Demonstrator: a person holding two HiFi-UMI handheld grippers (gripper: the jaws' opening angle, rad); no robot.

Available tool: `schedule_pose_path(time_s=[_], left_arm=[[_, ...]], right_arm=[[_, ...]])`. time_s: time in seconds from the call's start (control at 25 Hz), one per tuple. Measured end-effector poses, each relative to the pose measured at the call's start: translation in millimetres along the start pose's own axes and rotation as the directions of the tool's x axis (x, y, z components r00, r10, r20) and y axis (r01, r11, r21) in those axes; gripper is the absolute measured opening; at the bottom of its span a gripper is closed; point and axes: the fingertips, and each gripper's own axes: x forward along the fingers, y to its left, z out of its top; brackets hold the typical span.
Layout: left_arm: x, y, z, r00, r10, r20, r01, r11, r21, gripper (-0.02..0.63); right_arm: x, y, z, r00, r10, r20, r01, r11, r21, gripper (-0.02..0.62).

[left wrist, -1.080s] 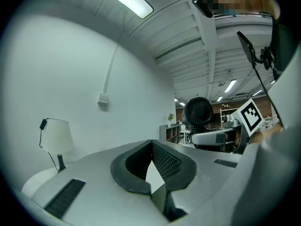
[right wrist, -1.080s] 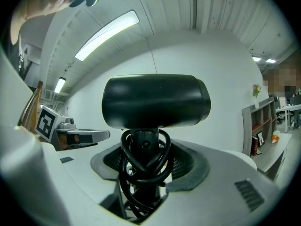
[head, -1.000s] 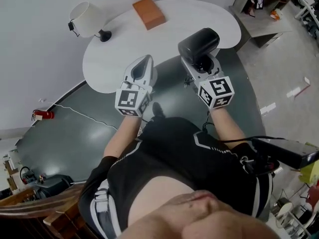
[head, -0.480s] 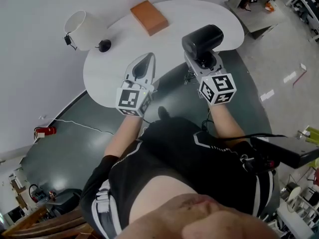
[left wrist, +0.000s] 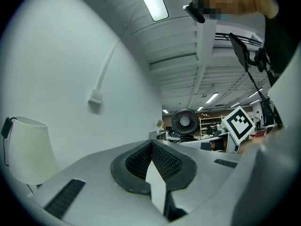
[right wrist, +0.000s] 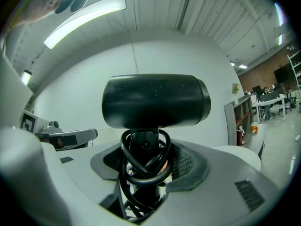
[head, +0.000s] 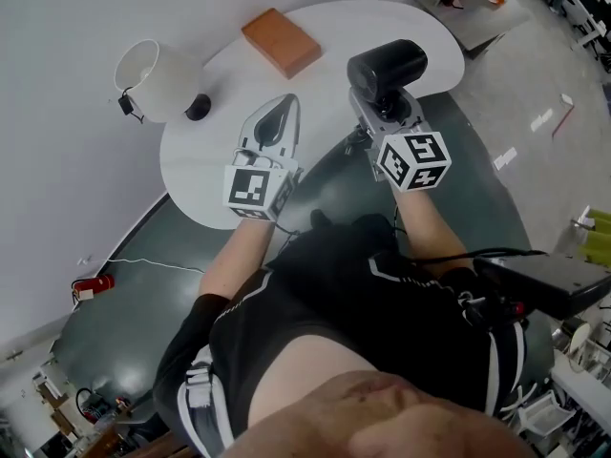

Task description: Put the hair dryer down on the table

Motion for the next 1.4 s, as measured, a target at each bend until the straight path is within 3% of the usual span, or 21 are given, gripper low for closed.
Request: schedule_pose_path(time_s=[0.4,0.52,0.72,1.04,1.4], left_arm=[[41,14,-2,0.999,-0.048,0.011,0.048,0.998,0.030,0.032],[65,19,-9,0.998,-0.064,-0.023,0.064,0.997,0.037,0.032],[100,34,-16,0.999,-0.025,-0.024,0.027,0.995,0.099,0.032],[175,47,-44,0.989,-0.071,-0.126,0.079,0.995,0.058,0.032],[250,48,-67,0.976,-0.106,-0.191,0.120,0.991,0.063,0.032]], right_arm=[[44,-35,5,0.995,-0.095,0.016,0.093,0.991,0.091,0.256],[60,-58,8,0.991,-0.133,0.030,0.128,0.984,0.123,0.256],[89,-92,8,0.988,-0.149,0.037,0.141,0.975,0.171,0.256],[137,-161,3,0.975,-0.224,0.012,0.214,0.946,0.245,0.256],[173,-233,-13,0.957,-0.287,-0.034,0.284,0.909,0.306,0.255]])
